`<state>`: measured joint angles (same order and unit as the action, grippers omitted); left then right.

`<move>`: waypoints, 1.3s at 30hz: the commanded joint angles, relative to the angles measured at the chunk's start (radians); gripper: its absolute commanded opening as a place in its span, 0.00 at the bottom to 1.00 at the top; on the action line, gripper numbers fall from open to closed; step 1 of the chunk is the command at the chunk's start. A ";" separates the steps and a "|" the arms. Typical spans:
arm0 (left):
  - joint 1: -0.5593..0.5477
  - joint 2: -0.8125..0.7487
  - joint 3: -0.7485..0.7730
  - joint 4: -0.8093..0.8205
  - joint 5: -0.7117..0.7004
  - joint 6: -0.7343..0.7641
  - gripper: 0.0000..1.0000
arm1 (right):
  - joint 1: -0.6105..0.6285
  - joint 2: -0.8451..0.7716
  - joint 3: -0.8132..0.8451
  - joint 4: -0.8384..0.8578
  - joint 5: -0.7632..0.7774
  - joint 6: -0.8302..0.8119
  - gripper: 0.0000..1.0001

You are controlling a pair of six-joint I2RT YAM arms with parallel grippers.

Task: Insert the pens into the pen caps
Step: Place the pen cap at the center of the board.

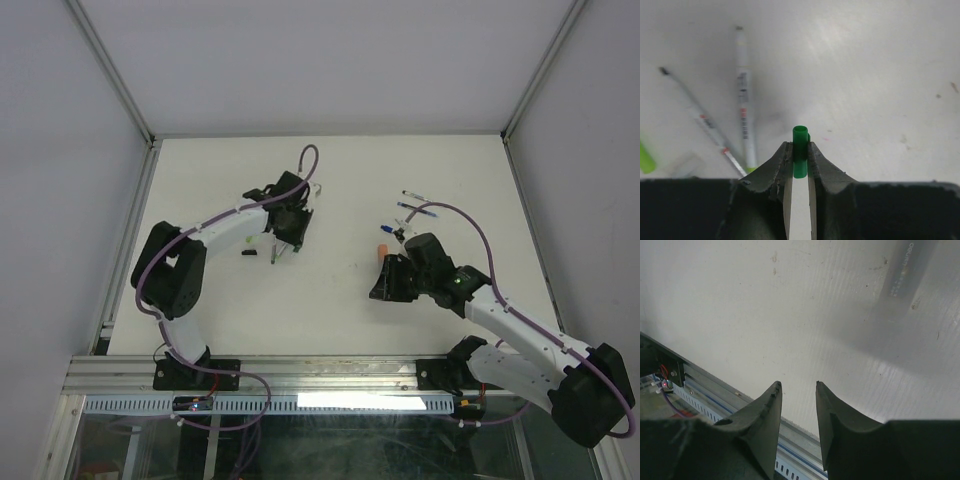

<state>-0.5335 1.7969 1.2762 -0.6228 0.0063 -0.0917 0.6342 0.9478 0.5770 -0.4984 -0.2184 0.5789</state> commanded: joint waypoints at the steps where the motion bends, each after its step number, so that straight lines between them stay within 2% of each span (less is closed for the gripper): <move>1: -0.141 -0.028 -0.018 0.033 0.057 -0.078 0.16 | -0.003 -0.020 -0.001 0.033 -0.021 0.011 0.36; 8: -0.249 0.020 -0.046 0.056 0.032 -0.112 0.17 | -0.003 -0.023 -0.003 0.026 -0.019 0.010 0.36; 20: -0.264 0.009 -0.075 0.077 0.021 -0.118 0.29 | -0.003 -0.020 -0.003 0.037 -0.021 0.018 0.36; 25: -0.260 -0.045 -0.077 0.077 -0.018 -0.117 0.30 | -0.003 -0.018 -0.002 0.035 -0.022 0.018 0.36; 28: -0.230 -0.083 -0.077 0.078 -0.039 -0.118 0.30 | -0.002 -0.019 0.000 0.034 -0.024 0.018 0.36; 33: -0.112 -0.132 -0.080 0.090 -0.085 -0.135 0.30 | -0.004 -0.024 -0.004 0.034 -0.026 0.023 0.36; 39: -0.011 -0.115 -0.076 0.090 -0.173 -0.173 0.30 | -0.003 -0.028 -0.007 0.034 -0.033 0.026 0.36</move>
<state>-0.5804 1.6993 1.1946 -0.5625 -0.0917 -0.2302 0.6342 0.9440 0.5716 -0.4984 -0.2253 0.5987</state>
